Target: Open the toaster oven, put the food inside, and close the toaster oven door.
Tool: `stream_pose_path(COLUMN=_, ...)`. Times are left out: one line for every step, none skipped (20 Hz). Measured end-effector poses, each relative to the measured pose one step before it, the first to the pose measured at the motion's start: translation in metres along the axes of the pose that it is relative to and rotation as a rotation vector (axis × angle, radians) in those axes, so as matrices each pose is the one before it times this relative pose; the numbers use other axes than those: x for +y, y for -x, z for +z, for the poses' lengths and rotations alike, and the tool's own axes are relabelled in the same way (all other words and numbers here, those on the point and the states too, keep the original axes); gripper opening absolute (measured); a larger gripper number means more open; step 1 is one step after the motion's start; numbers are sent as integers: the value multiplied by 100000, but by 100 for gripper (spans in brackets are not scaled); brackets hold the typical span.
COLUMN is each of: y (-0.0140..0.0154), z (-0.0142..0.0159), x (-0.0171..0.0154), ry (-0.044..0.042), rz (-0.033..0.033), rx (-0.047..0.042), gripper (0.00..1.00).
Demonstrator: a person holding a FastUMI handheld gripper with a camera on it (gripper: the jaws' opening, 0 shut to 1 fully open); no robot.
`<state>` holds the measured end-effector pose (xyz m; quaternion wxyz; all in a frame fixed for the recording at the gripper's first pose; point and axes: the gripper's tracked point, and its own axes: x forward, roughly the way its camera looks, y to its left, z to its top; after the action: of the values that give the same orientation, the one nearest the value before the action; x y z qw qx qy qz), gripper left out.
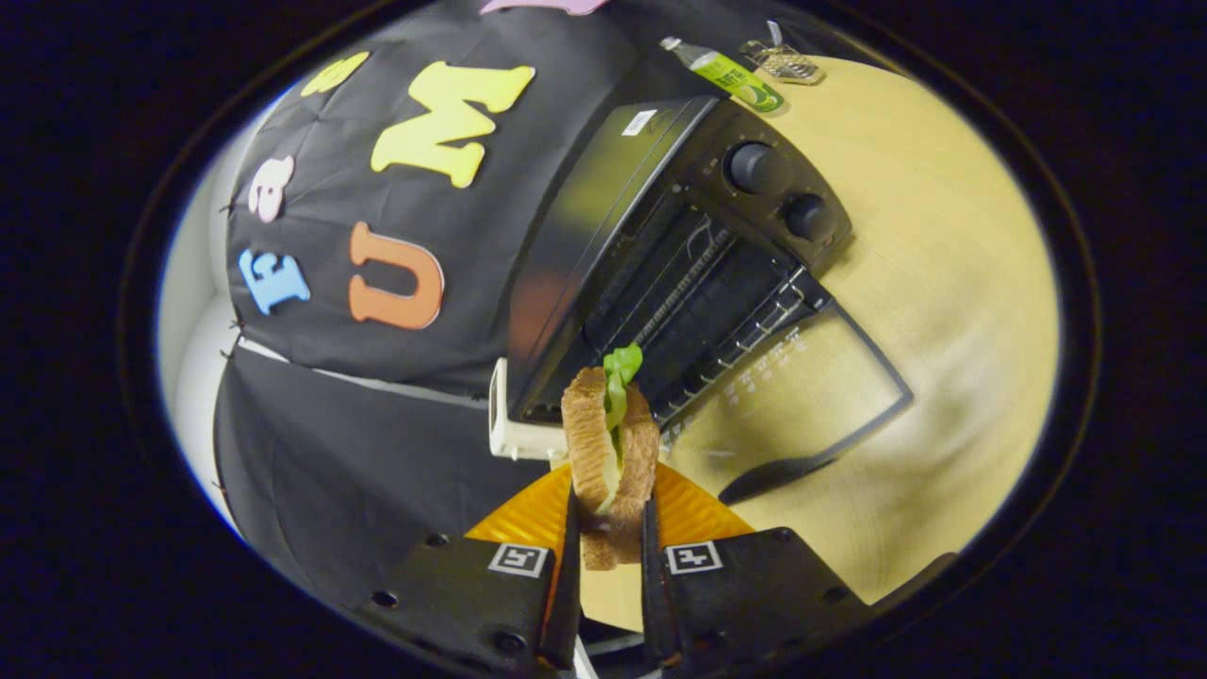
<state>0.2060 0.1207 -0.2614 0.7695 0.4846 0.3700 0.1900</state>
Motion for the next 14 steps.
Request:
stream_pose_path(y=-1289, z=1040, x=-609, ry=-1213, rz=925, rx=-2589, gripper=32)
stream_pose_path(y=-1100, z=754, x=-543, ry=-2062, rz=786, rx=-2461, gripper=32)
stream_pose_path(y=-1156, z=1131, x=-346, ry=-4518, rz=2318, rx=-3929, gripper=32)
stream_pose_path(y=-979, z=459, x=-153, ry=-3710, rz=2428, rx=-2549, gripper=32)
stream_pose_path(y=-1046, z=823, x=-270, ry=-5357, rz=2155, rx=-4189, gripper=32)
stream_pose_path(y=-743, z=166, x=-258, ry=-4429, rz=2266, rx=-2301, gripper=32)
stream_pose_path(y=-921, z=334, x=-116, ry=-4286, rz=2343, rx=-3029, gripper=32)
stream_pose_path(y=-767, z=69, x=-32, ry=-3547, rz=1572, rx=-2626, gripper=32)
stream_pose_path(y=-727, z=156, x=-178, ry=-1699, rz=618, rx=-1911, gripper=32)
stream_pose_path(y=-993, z=3, x=-145, ry=-1152, rz=303, rx=-2182, gripper=32)
stream_pose_path(y=-578, z=-424, x=-62, ry=-83, rz=257, rx=55, gripper=33)
stream_pose_path(y=-655, z=-511, x=-135, ry=952, rz=-233, rx=146, gripper=33)
stream_pose_path(y=-342, z=-362, x=-103, ry=363, rz=-526, rx=310, gripper=34)
stream_pose_path(y=-388, z=-276, x=356, ry=32, rz=467, rx=-552, gripper=36)
